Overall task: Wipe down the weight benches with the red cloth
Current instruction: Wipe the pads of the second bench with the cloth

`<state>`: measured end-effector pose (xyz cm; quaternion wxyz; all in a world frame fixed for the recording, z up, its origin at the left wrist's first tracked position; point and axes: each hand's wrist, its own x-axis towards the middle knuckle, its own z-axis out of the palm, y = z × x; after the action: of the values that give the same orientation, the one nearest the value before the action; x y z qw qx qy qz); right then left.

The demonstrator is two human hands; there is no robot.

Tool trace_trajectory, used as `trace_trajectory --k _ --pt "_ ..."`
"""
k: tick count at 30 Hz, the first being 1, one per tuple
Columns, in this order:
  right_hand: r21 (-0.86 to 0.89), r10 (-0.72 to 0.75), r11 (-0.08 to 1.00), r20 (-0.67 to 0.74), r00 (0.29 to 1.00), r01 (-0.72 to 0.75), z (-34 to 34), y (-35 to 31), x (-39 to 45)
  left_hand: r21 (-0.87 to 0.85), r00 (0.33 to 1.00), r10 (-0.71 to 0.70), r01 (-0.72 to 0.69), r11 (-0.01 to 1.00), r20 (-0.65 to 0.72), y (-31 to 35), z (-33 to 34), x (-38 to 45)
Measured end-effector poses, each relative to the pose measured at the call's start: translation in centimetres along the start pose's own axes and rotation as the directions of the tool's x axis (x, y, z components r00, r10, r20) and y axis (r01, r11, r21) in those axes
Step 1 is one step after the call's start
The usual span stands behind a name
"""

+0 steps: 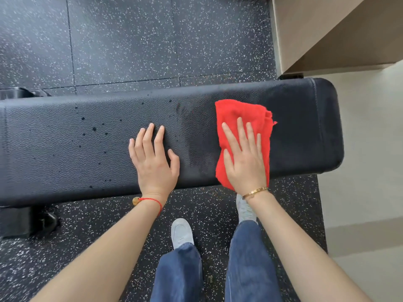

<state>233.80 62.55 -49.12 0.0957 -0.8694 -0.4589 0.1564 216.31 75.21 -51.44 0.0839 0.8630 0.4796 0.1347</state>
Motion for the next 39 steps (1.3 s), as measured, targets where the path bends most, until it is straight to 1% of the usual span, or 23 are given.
trace_trajectory --k 2,3,5,6,8,11,15,17,18,19,21,23,24,26,27,28,29,31,33,35,37,38,39 --pt "0.018 0.159 0.987 -0.029 0.987 -0.158 -0.6 0.3 1.6 -0.015 1.0 -0.001 0.001 1.0 0.007 0.1 -0.1 0.1" --pt "0.025 0.215 0.977 -0.043 0.976 -0.214 -0.7 -0.1 2.6 -0.022 1.0 -0.003 0.003 1.0 0.009 0.1 -0.1 0.1" --pt "0.031 0.278 0.96 -0.066 0.958 -0.277 -0.5 -1.8 4.5 -0.031 1.0 -0.007 0.008 1.0 0.009 0.1 -0.1 0.1" --pt "0.026 0.282 0.959 -0.071 0.957 -0.281 -0.3 -2.7 5.3 -0.035 1.0 -0.008 0.008 0.999 0.009 0.1 -0.1 0.1" --pt "0.013 0.209 0.978 -0.061 0.976 -0.208 0.3 -4.4 6.2 -0.034 1.0 -0.004 0.004 0.999 0.002 0.1 0.0 0.1" --pt "-0.023 -0.003 1.0 -0.028 1.0 0.003 1.2 -6.0 5.5 -0.027 1.0 0.001 -0.001 1.0 -0.004 0.0 0.2 0.1" --pt "-0.04 -0.222 0.974 0.04 0.974 0.223 1.9 -5.1 1.4 -0.013 1.0 0.007 -0.008 1.0 -0.007 0.0 0.2 0.0" --pt "-0.056 -0.273 0.959 0.062 0.96 0.276 1.7 -3.1 -0.6 -0.012 1.0 0.008 -0.008 1.0 -0.008 -0.1 0.3 0.0" --pt "-0.055 -0.26 0.963 0.061 0.964 0.263 1.3 -1.9 -1.2 -0.01 1.0 0.007 -0.007 1.0 -0.011 0.0 0.3 0.0" --pt "-0.043 -0.209 0.976 0.049 0.977 0.212 0.8 -0.7 -1.4 -0.006 1.0 0.006 -0.006 1.0 -0.016 0.0 0.4 0.0" --pt "-0.001 -0.004 1.0 0.0 1.0 0.004 -0.1 0.9 -0.5 -0.003 1.0 0.006 -0.006 1.0 -0.028 0.0 0.4 -0.1" --pt "0.048 0.237 0.971 -0.054 0.97 -0.235 -0.8 1.2 2.0 -0.002 1.0 0.008 -0.008 1.0 -0.031 0.0 0.4 0.0" --pt "0.062 0.321 0.946 -0.076 0.944 -0.317 -1.0 0.8 3.5 -0.002 1.0 0.007 -0.007 1.0 -0.028 0.1 0.4 -0.1" --pt "0.062 0.398 0.917 -0.102 0.912 -0.394 -0.9 -0.9 6.1 -0.001 1.0 0.001 -0.001 1.0 -0.025 0.0 0.4 0.0" --pt "0.055 0.393 0.919 -0.104 0.913 -0.39 -0.6 -1.9 7.0 -0.002 1.0 -0.002 0.002 1.0 -0.023 0.0 0.4 0.0" --pt "0.044 0.354 0.935 -0.1 0.93 -0.351 -0.4 -2.8 7.4 -0.003 1.0 -0.002 0.002 1.0 -0.023 0.0 0.4 -0.1" --pt "0.029 0.28 0.96 -0.087 0.956 -0.278 -0.2 -3.6 7.4 -0.005 1.0 -0.002 0.002 1.0 -0.024 0.0 0.4 -0.1" --pt "-0.016 0.075 0.997 -0.047 0.996 -0.076 0.5 -4.7 6.4 -0.007 1.0 -0.002 0.002 1.0 -0.025 0.0 0.4 -0.1" --pt "-0.038 -0.094 0.995 -0.011 0.996 0.093 1.0 -4.8 4.6 -0.005 1.0 -0.003 0.003 1.0 -0.02 0.0 0.3 0.0" --pt "-0.047 -0.206 0.977 0.019 0.978 0.207 1.3 -3.7 2.4 -0.003 1.0 0.001 -0.001 1.0 -0.016 -0.1 0.3 0.0" --pt "-0.064 -0.256 0.964 0.032 0.966 0.258 1.0 -1.6 0.7 -0.003 1.0 0.007 -0.007 1.0 -0.019 -0.1 0.4 0.0" --pt "-0.06 -0.234 0.97 0.026 0.972 0.236 0.7 -0.3 0.2 -0.002 1.0 0.01 -0.01 1.0 -0.022 -0.1 0.4 0.0" --pt "-0.047 -0.172 0.984 0.01 0.985 0.172 0.2 1.0 -0.1 -0.003 1.0 0.011 -0.011 1.0 -0.026 -0.1 0.5 -0.1"
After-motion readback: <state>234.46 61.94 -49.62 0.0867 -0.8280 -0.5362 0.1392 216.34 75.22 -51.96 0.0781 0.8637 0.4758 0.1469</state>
